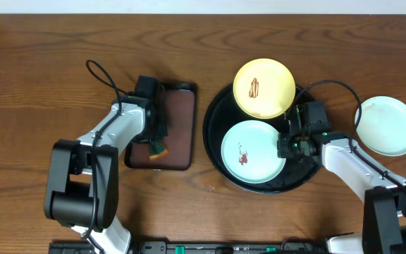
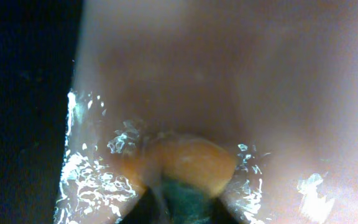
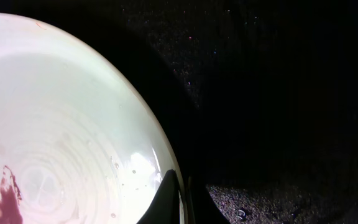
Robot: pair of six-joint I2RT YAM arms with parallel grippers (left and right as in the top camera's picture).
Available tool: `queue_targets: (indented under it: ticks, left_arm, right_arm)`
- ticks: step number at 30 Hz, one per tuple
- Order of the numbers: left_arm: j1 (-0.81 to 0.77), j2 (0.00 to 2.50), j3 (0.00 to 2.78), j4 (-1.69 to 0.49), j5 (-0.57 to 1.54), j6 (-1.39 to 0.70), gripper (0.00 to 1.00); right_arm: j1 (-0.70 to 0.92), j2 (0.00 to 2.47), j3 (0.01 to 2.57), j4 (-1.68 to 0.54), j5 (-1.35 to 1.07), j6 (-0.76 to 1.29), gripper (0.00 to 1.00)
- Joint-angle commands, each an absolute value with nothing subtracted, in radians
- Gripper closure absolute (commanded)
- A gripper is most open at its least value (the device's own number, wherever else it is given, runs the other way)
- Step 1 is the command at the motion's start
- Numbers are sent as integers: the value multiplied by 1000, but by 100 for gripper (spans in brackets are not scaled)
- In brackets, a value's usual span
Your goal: Clean dirty plates on tray and stack at the side
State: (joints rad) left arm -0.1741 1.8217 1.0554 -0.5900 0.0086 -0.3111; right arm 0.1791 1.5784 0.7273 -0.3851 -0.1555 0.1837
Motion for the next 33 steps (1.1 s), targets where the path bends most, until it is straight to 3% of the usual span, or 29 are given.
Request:
queue_targets:
  ticks: [1,9,10,12,16,22,25,31,33]
  left_arm:
    - [-176,1837,1051,-615,140,-308,93]
    - [-177,1719,1134,-703,187,-310,93]
    - [-177,1704,1134,-704,191,-310,88]
    - [-176,1677,1134,-711,191,-309,62]
    - [-177,1671,1131,-736,191,-308,52]
    - [-235,1702,1079,-700,191,-364,53]
    - [-282,1760,1063,-678,114,-478,59]
    - [-304,1867,1062,-665,10,-691,59]
    - [-305,1874,1063,-655,10,-689,80]
  right_arm:
    - [178,1597,706,-403,-35,209,99]
    - [178,1597,706,-403,-35,209,99]
    - [178,1597,706,-402,-35,209,99]
    - [178,1597,706,-402,-35,209,99]
    - [178,1597,706,-402,-35,209,99]
    - [178,1597,706,-400,-35,209,99]
    - [178,1597,706,-400,-35,209,99]
    - [178,1597,706,-397,-49,209,99]
    - [178,1597,706,-396,-58,209,99]
